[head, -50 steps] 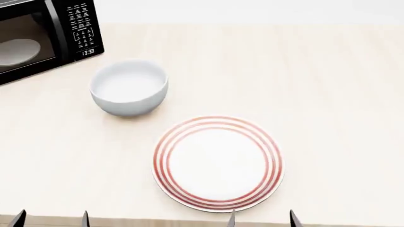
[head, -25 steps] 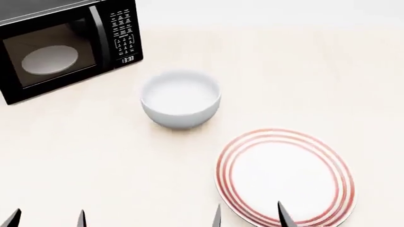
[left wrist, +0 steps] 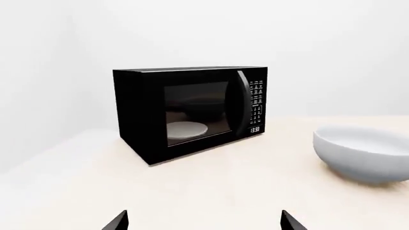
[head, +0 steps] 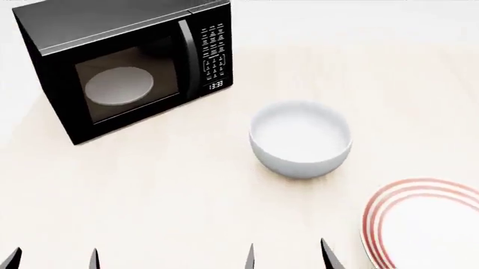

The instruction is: Open the microwave.

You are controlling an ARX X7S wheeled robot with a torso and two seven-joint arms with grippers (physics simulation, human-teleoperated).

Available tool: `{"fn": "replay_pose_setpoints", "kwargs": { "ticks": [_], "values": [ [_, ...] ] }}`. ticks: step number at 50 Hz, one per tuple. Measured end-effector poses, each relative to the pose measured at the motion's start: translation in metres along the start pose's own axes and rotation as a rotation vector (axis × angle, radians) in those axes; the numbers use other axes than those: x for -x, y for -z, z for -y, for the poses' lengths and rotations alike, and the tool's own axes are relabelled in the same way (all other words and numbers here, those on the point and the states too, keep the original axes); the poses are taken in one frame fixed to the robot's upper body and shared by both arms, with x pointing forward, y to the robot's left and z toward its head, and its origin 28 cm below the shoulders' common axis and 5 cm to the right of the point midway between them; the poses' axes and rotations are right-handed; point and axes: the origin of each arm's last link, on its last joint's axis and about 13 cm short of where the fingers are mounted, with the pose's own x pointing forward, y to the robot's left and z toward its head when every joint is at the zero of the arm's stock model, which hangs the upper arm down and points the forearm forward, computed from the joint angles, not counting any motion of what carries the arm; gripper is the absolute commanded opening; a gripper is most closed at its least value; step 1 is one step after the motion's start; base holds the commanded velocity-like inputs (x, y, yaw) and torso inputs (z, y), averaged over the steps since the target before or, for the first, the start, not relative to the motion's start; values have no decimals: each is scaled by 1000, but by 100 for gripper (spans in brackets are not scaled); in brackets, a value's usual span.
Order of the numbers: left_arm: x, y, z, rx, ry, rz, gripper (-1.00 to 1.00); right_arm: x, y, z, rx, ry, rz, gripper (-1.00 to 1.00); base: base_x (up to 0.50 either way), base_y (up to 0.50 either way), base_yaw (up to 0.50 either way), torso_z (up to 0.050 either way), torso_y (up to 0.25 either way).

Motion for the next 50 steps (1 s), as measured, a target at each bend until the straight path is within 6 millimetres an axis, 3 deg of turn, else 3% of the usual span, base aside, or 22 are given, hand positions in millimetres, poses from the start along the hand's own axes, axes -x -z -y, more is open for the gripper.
{"fn": "replay_pose_setpoints", "kwargs": {
  "ticks": [28,50],
  "values": [
    [1,-1,0,-5,9,5,100,-2,2,-1,-6,-17,-4,100,348,448,0,0,0],
    [1,-2,-1,-7,13,7,100,-5,3,-1,-8,-18,-7,100,447,49,0,0,1]
  ]
}}
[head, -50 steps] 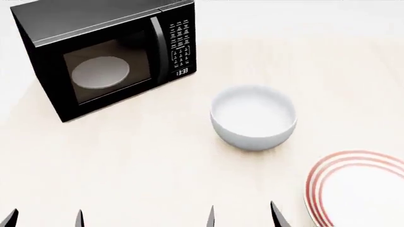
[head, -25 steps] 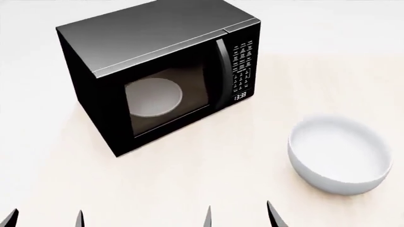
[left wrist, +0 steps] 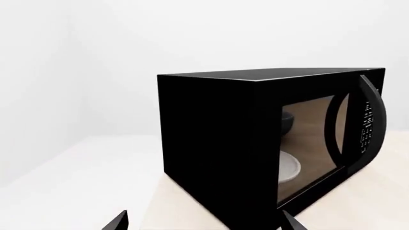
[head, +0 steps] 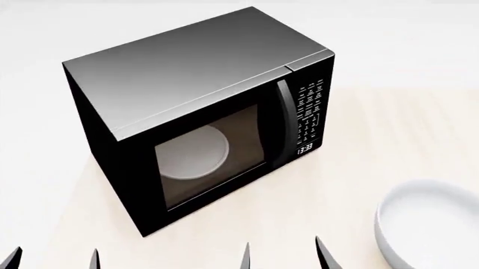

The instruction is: Open the microwave.

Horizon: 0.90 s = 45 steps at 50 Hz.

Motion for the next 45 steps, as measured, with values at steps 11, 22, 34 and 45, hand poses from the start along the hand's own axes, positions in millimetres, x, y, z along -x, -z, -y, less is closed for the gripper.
{"fn": "replay_pose_setpoints", "kwargs": {
  "ticks": [11,22,34,45],
  "values": [
    [0,0,0,2,-2,-1,100,-1,1,0,0,-1,-3,100,448,-51,0,0,0],
    [0,0,0,-1,-7,-1,100,-2,1,0,-7,-1,-12,100,15,0,0,2,-68],
    [1,0,0,-6,-7,2,100,-4,-3,0,-9,2,-12,100,0,0,0,10,-171],
    [0,0,1,-9,-7,4,100,-5,-6,1,-12,1,-8,100,0,0,0,11,-171]
  ]
}}
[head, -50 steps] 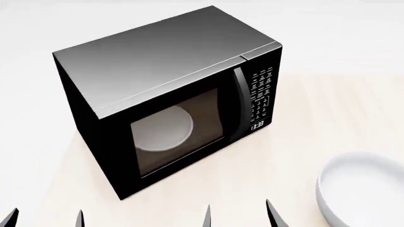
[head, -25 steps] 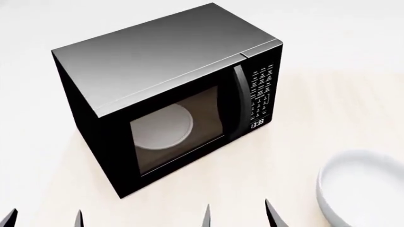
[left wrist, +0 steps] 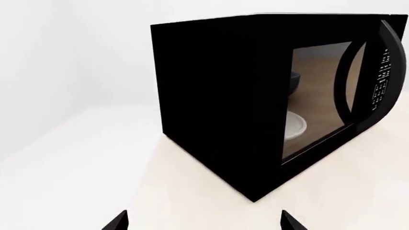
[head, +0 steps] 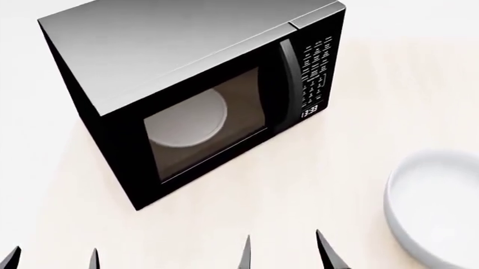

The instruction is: Open the microwave.

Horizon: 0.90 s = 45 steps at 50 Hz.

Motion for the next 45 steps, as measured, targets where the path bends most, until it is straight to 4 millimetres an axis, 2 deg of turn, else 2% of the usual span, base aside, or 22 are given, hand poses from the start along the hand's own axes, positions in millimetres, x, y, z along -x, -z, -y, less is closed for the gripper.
{"fn": "replay_pose_setpoints", "kwargs": {
  "ticks": [5,14,29,45],
  "values": [
    [0,0,0,0,-1,0,100,-1,-2,0,3,-1,1,100,0,0,0,13,-154],
    [0,0,0,9,-2,-2,100,-11,-10,3,5,-14,1,100,0,0,0,1,0],
    [0,0,-1,13,3,-3,100,-46,-29,15,9,-47,-12,100,0,0,0,0,0],
    [1,0,0,12,7,-2,100,-78,-44,24,90,-59,-24,100,0,0,0,0,0]
  ]
}}
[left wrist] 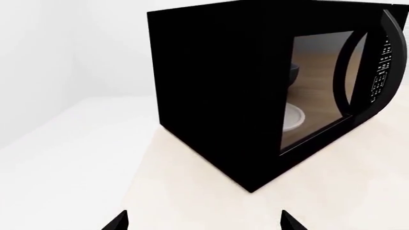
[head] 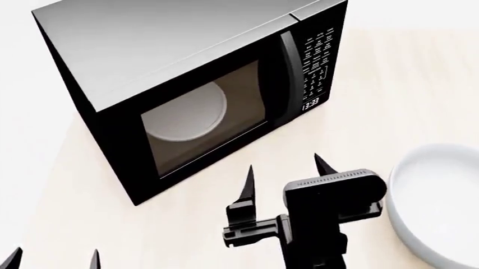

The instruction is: Open the microwave.

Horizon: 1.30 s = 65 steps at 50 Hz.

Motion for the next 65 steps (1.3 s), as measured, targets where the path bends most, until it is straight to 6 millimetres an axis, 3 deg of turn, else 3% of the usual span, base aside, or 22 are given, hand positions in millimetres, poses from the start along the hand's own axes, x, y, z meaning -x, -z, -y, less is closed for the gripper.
{"fn": "replay_pose_setpoints", "kwargs": {
  "ticks": [24,43,65],
  "values": [
    [0,-1,0,3,2,2,100,-33,-20,14,117,46,-20,100,0,0,0,0,0],
    [1,-2,-2,8,-3,4,100,-58,-29,21,94,71,-11,100,0,0,0,0,0],
    [1,-4,-2,12,4,7,100,-89,-25,21,108,92,-35,100,0,0,0,0,0]
  ]
}}
